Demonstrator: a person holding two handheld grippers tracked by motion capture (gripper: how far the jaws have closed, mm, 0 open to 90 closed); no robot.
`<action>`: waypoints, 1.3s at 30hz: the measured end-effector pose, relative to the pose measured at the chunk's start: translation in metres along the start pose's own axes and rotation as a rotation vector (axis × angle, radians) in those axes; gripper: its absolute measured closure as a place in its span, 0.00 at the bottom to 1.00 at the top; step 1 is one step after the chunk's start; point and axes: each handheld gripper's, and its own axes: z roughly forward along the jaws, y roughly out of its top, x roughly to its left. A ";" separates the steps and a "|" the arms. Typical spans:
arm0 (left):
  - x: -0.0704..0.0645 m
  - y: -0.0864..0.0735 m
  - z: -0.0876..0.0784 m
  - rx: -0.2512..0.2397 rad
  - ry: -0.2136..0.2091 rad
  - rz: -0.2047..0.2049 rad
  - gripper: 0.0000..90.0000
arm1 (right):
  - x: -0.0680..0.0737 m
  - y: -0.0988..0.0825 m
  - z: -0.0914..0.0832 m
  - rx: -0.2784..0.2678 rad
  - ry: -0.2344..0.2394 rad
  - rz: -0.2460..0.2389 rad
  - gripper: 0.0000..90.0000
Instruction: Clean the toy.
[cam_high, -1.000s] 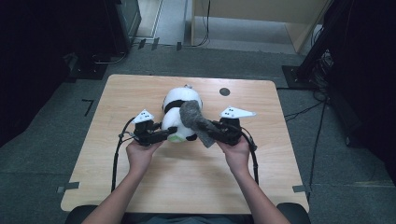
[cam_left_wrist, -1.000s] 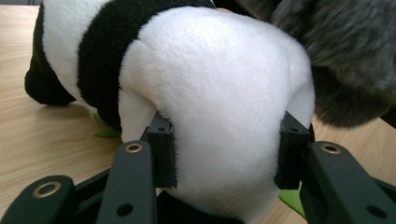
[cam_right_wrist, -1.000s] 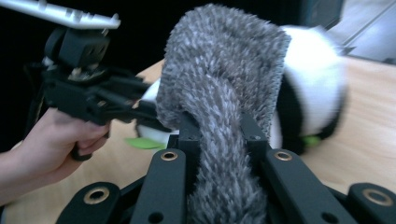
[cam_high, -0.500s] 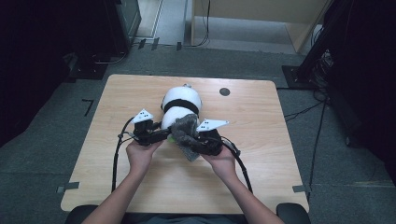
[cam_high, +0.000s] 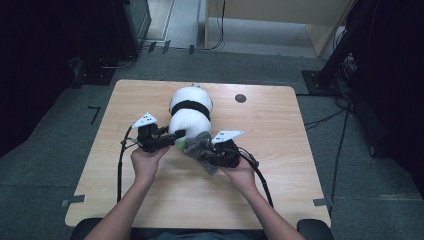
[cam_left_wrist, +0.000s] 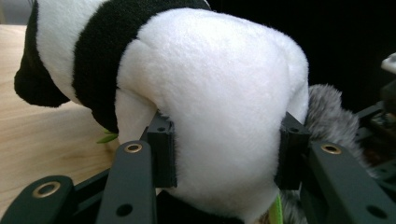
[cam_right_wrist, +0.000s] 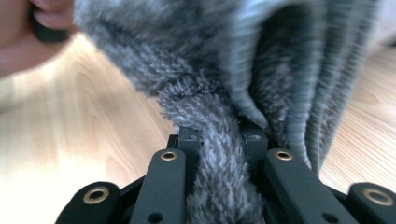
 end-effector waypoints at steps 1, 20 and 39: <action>0.001 0.000 -0.001 -0.005 -0.008 -0.002 0.59 | -0.002 -0.001 -0.001 0.005 -0.008 0.004 0.85; 0.016 0.000 -0.013 0.003 0.045 0.040 0.58 | -0.050 -0.010 -0.030 -0.016 -0.159 0.127 0.85; 0.045 -0.004 -0.019 0.031 0.114 0.033 0.58 | -0.094 -0.020 -0.066 -0.089 -0.267 0.238 0.85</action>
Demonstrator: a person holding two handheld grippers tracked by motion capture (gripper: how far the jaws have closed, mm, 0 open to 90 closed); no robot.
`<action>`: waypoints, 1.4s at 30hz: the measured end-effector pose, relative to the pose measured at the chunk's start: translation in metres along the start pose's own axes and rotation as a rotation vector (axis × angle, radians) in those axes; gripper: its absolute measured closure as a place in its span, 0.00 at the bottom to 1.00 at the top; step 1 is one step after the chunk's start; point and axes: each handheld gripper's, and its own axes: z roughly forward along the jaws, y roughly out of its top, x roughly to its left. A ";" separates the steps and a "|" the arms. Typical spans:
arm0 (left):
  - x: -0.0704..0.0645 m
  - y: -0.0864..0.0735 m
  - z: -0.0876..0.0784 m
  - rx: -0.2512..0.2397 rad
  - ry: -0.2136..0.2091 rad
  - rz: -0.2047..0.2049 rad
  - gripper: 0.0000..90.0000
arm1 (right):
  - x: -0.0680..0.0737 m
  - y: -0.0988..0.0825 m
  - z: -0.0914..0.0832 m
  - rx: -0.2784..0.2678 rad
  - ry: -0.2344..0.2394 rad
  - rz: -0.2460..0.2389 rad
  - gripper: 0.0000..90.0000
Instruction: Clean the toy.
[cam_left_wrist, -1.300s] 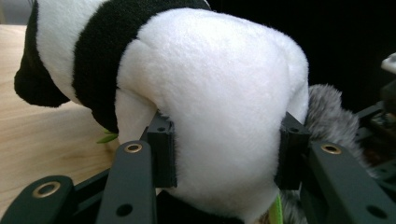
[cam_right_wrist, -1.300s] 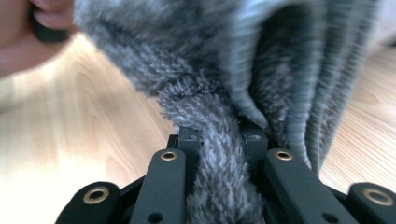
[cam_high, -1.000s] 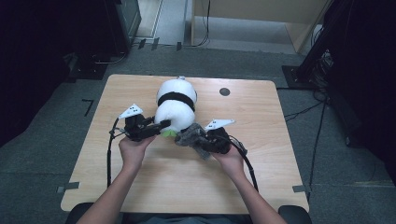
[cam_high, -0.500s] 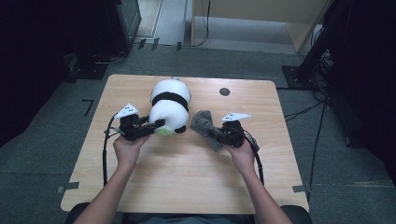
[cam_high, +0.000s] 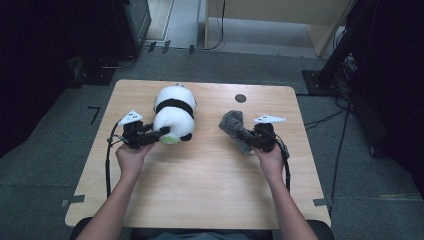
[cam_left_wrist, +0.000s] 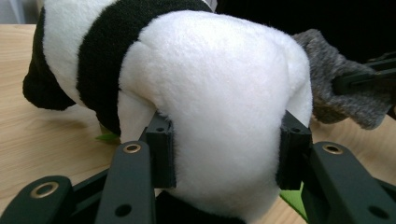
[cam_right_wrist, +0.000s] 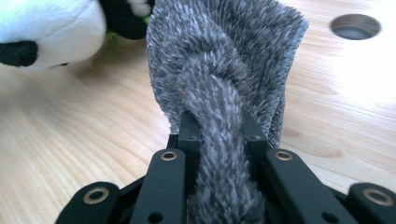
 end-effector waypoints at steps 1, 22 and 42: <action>0.001 0.001 0.000 0.006 0.001 0.003 0.58 | -0.002 0.000 -0.001 -0.002 -0.007 0.007 0.85; 0.047 -0.006 -0.006 0.034 0.036 -0.015 0.56 | -0.040 -0.014 0.000 -0.027 -0.138 0.093 0.84; 0.052 -0.011 -0.002 0.077 0.027 -0.006 0.30 | -0.040 -0.030 0.020 -0.009 -0.233 0.043 0.60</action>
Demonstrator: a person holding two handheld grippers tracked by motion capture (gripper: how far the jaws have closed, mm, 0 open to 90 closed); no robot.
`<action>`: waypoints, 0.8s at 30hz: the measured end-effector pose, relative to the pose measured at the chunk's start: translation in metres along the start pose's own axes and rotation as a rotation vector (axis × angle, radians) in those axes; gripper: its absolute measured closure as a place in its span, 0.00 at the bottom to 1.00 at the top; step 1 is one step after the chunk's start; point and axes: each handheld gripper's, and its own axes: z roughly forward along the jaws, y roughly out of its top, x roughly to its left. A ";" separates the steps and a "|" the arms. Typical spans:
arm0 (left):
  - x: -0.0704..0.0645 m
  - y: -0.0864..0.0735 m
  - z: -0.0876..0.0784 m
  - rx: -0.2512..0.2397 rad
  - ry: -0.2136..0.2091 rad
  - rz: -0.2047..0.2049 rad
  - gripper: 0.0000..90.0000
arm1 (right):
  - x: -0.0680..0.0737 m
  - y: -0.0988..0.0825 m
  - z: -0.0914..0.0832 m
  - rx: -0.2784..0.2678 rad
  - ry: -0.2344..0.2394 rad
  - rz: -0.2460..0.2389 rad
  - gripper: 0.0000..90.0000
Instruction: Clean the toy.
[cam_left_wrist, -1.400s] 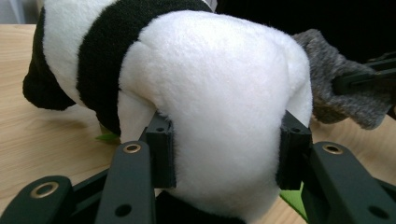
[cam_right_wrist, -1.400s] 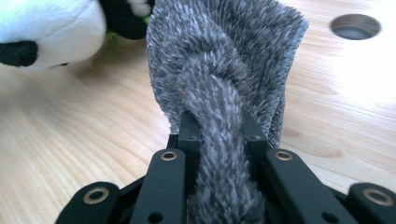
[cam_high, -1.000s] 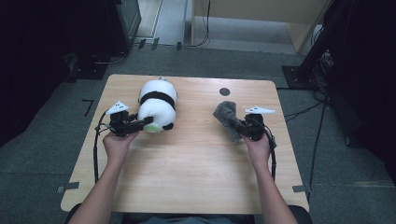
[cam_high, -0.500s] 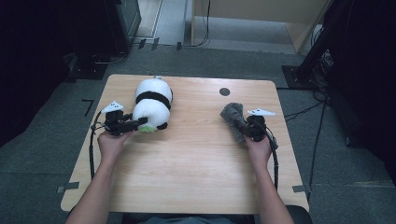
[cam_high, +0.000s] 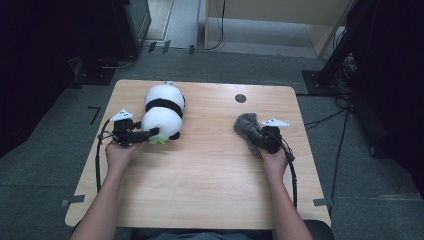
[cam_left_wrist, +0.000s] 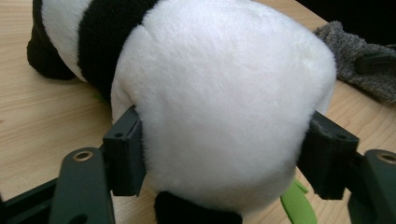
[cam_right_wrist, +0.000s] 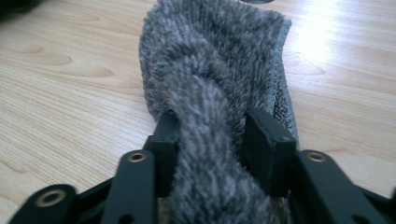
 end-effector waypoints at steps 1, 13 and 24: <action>0.000 0.000 0.000 0.000 -0.003 -0.002 0.28 | -0.001 -0.001 0.001 0.000 0.004 0.004 0.57; -0.004 -0.002 -0.001 0.022 0.014 0.018 0.13 | 0.002 -0.003 0.005 0.001 0.045 -0.010 0.34; -0.005 -0.003 -0.002 0.048 0.030 0.001 0.10 | 0.006 0.000 -0.001 -0.023 0.042 -0.018 0.35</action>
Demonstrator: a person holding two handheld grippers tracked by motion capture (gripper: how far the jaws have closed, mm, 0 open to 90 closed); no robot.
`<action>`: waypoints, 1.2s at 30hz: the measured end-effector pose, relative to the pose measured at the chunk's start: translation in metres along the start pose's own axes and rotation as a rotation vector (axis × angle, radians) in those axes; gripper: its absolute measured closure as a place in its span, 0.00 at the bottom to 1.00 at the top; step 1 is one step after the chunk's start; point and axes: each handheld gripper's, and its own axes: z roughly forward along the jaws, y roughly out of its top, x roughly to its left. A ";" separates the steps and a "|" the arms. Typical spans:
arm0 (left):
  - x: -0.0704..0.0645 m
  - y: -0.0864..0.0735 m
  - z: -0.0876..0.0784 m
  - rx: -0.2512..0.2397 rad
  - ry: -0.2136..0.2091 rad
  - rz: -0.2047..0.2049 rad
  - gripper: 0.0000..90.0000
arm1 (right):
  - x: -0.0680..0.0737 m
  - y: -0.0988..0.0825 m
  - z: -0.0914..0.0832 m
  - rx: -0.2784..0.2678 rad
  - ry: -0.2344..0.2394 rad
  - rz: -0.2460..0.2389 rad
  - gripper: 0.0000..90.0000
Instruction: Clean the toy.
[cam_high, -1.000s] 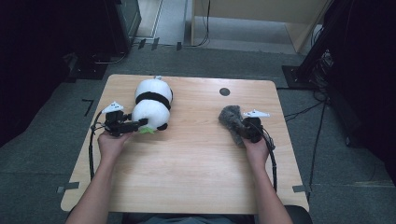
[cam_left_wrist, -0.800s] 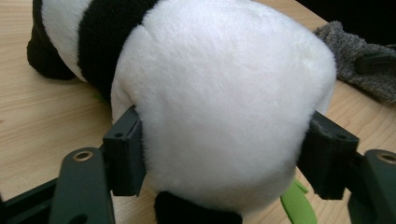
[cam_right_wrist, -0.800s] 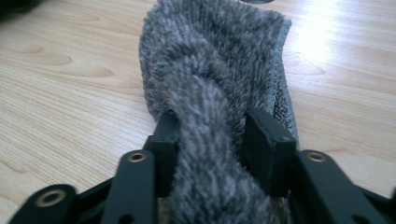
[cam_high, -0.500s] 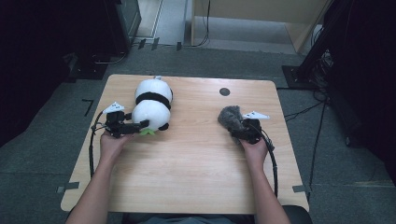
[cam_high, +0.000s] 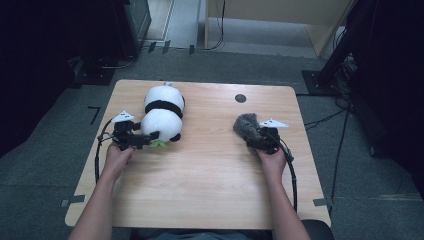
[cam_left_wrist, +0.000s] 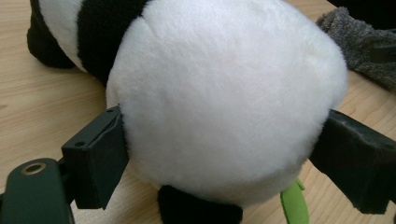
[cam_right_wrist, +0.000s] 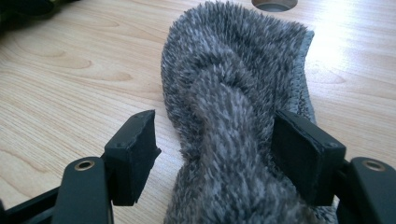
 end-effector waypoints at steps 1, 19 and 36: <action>0.000 0.000 0.000 0.003 0.000 -0.006 0.07 | 0.000 0.000 0.000 -0.001 0.002 0.001 0.35; -0.026 0.013 -0.034 -0.115 -0.023 0.041 0.00 | 0.016 0.009 -0.023 -0.068 -0.001 -0.016 0.35; -0.078 0.012 -0.011 -0.091 -0.143 0.116 0.00 | 0.063 0.004 -0.040 -0.076 0.131 -0.101 0.35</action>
